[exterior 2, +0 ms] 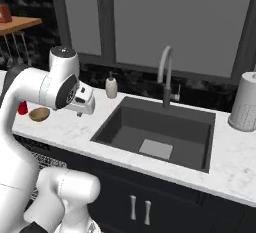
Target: Pick up the cup and bowl from the counter, place them in the dishwasher, and close the dishwasher door.
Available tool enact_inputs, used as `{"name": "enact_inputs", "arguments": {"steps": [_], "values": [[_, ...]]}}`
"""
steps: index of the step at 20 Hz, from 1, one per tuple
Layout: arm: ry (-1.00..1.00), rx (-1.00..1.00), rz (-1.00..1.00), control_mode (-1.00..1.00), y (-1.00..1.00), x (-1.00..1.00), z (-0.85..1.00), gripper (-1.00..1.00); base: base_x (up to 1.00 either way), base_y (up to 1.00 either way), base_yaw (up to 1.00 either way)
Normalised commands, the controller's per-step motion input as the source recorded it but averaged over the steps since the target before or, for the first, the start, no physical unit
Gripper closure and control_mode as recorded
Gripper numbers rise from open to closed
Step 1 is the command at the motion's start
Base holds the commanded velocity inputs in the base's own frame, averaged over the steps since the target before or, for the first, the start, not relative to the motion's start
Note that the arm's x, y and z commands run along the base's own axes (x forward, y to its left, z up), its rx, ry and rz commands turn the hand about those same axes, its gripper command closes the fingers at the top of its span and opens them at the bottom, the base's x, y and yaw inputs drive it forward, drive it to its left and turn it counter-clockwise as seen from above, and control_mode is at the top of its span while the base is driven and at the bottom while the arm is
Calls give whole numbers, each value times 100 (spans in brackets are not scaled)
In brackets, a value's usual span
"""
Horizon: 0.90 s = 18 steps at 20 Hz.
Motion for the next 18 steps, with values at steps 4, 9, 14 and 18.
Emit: {"name": "enact_inputs", "arguments": {"steps": [4,9,14,18], "values": [[0,0,0,100,0,0,0,-100,2,-94,67],[0,0,0,100,0,0,0,-100,5,-23,62],[0,0,0,100,0,0,0,-100,34,2,61],[0,0,0,100,0,0,0,-100,23,-7,58]]}}
